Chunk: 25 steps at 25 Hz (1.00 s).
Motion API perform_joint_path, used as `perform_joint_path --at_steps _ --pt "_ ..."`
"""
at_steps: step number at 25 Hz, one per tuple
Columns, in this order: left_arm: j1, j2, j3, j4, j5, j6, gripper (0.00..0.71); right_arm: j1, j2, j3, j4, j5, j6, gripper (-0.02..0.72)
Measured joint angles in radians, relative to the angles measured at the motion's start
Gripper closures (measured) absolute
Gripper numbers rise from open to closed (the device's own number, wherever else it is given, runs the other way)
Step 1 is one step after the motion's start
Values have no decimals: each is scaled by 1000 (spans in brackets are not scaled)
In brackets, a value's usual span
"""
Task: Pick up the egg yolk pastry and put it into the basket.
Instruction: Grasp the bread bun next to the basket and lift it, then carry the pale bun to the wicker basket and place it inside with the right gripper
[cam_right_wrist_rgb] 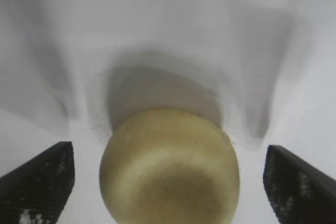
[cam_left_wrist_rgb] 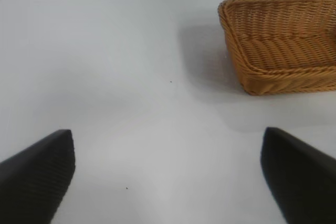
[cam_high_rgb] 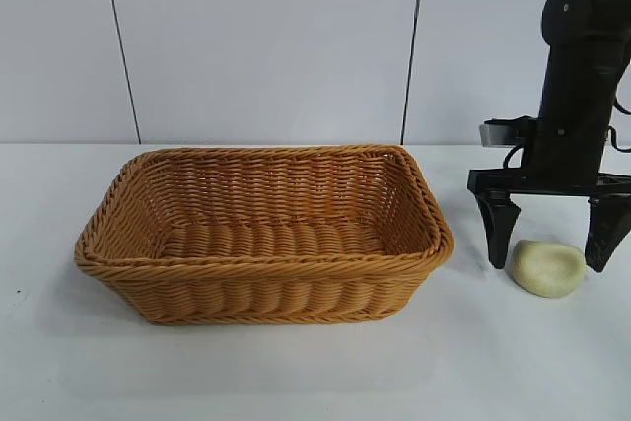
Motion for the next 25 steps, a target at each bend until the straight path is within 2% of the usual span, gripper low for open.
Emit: perform_joint_path --at_steps 3,6,18,25 --pt "0 0 0 0 0 0 18 0 0 0 1 26 -1 565" --pt "0 0 0 0 0 0 18 0 -12 -1 1 30 -4 624" --pt "0 0 0 0 0 0 18 0 -301 -1 1 36 -16 642" --pt "0 0 0 0 0 0 18 13 -398 -1 0 3 -16 645"
